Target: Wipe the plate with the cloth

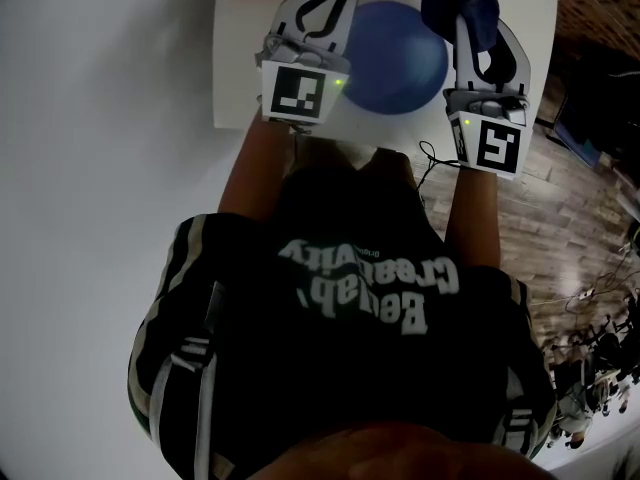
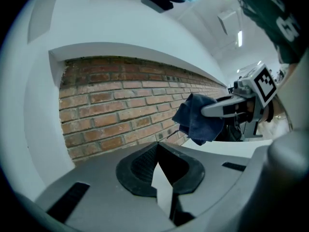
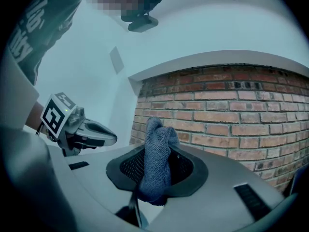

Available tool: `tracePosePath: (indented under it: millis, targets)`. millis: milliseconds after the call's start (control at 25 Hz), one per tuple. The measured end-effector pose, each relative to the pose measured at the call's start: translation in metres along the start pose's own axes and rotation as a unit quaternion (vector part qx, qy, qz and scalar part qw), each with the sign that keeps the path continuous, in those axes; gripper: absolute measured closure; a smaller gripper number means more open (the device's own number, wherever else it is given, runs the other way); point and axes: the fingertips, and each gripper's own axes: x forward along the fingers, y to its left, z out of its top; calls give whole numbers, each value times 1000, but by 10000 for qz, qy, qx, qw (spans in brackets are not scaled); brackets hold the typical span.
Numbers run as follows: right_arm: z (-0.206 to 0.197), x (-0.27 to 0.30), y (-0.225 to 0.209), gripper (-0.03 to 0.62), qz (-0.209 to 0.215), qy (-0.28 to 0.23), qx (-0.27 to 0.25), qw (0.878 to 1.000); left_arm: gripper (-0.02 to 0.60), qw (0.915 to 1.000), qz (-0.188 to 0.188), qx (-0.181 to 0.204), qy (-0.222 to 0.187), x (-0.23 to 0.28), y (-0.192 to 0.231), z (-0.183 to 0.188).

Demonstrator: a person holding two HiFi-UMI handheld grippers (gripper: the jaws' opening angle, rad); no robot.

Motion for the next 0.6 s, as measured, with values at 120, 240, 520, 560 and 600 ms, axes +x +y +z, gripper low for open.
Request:
tracePosePath:
  millis: [120,240,520,560,600]
  targets:
    - [0,1,-4,510,13,23,-100,9999,580,9992,93,-52,376,6,3,-14]
    - [-3,-1,-1,508,53,65,-171,9998,580,9975,119,-160,682,2,3,-33]
    - [-21,-8,17,510,275,348,-276,9986,578,9878,-73,-540,1462,-15,1,-81]
    - [-22,-9,20,508,321,360,-290,9984,577,9851,-100,-657,1586,-18,0,-89]
    - [-24,-10,23,508,366,386,-303,9981,577,9823,-132,-763,1704,-21,-1,-98]
